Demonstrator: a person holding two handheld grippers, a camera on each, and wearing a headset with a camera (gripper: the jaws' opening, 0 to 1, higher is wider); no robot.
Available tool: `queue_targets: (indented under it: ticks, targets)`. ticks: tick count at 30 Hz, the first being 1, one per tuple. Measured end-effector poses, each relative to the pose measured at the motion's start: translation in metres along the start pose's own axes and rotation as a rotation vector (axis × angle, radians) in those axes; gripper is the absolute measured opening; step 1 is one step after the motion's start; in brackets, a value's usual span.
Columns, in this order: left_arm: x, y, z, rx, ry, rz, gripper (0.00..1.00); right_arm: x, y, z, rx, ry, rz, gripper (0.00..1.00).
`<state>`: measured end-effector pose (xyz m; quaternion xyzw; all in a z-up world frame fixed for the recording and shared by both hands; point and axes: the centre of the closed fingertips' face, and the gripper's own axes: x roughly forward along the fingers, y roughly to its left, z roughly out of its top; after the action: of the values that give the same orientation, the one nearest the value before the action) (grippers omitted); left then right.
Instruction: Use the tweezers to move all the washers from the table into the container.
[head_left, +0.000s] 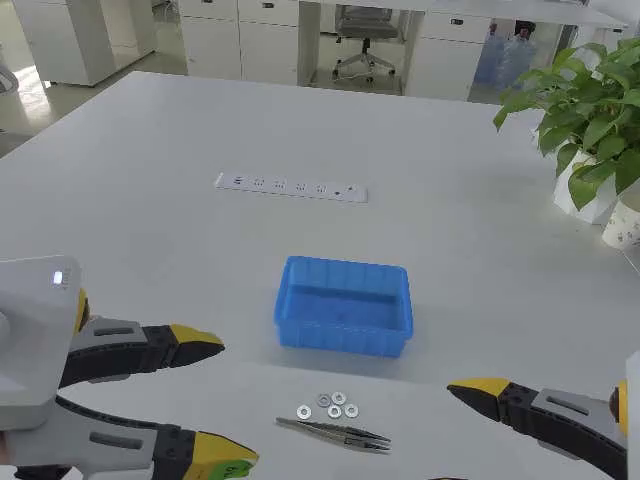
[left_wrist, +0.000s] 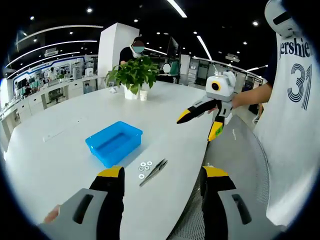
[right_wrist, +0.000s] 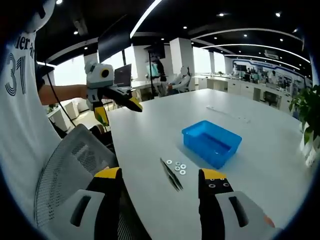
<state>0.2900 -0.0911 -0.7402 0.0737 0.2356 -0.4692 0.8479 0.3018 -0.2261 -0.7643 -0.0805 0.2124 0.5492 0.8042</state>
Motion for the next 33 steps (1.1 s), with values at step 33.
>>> queue_targets:
  ticks: [33]
  targets:
    - [-0.0027,0.0036,-0.0066,-0.013,0.017,0.014,0.66,0.0034,-0.0034,-0.0052,-0.008,0.023,0.006,0.62]
